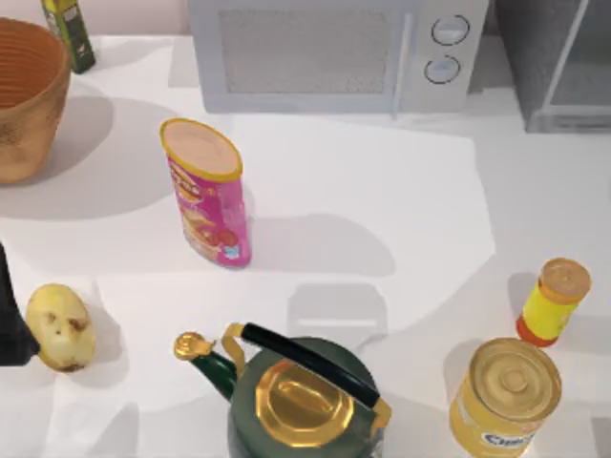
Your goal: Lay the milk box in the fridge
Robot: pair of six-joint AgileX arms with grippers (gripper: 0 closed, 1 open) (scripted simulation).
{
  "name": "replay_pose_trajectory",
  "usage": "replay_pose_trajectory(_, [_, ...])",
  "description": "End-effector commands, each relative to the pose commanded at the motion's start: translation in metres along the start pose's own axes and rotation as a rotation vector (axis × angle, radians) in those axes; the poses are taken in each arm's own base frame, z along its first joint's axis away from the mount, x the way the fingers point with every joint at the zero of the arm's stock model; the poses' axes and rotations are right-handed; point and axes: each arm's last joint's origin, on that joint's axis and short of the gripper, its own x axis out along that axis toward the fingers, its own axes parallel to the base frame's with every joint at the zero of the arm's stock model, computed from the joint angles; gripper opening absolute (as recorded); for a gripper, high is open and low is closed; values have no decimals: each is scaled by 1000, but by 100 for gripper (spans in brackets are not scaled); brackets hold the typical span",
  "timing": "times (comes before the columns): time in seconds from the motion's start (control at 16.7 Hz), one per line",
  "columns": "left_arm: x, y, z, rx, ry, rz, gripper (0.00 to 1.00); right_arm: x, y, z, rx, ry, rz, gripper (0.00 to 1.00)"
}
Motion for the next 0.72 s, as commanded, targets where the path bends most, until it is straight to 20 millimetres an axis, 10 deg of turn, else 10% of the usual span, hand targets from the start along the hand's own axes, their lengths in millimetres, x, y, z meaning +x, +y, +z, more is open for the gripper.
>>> replay_pose_trajectory(0.36, [0,0,0,0,0,0,100,0,0,0,0,0,0,98])
replay_pose_trajectory(0.72, [0,0,0,0,0,0,100,0,0,0,0,0,0,100])
